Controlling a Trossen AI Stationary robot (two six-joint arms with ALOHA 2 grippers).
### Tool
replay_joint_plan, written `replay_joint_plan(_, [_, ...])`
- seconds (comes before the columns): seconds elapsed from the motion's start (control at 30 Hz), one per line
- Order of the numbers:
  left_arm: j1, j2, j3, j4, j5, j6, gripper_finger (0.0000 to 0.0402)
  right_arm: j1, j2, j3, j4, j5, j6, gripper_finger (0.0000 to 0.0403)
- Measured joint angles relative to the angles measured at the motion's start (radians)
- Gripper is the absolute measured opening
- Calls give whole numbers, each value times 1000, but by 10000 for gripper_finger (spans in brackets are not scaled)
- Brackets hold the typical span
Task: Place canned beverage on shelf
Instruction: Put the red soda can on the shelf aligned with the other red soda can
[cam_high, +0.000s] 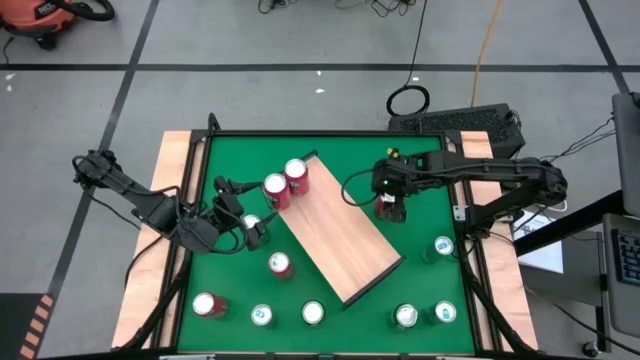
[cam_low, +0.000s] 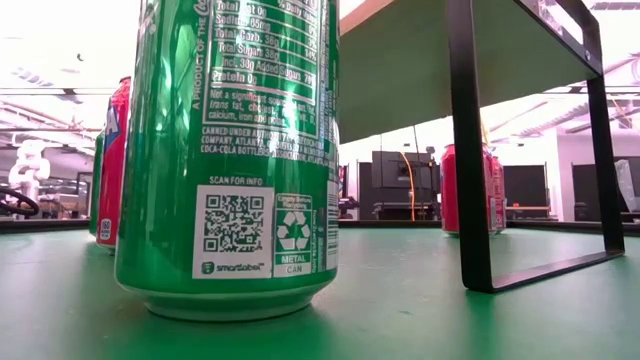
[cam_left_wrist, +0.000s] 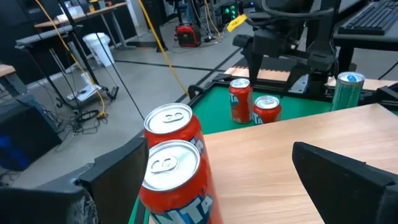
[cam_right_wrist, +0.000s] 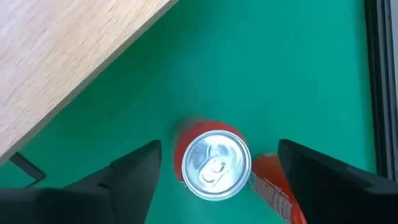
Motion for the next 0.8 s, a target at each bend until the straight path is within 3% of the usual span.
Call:
replay_joint_plan(0.33, [-25,0,0,1,0,-25,398,-47,-1,-132,69,-25,52,365])
replay_joint_plan(0.8, [-40,0,0,0,0,-51,398,-98,6,-229,157,-78,37,347])
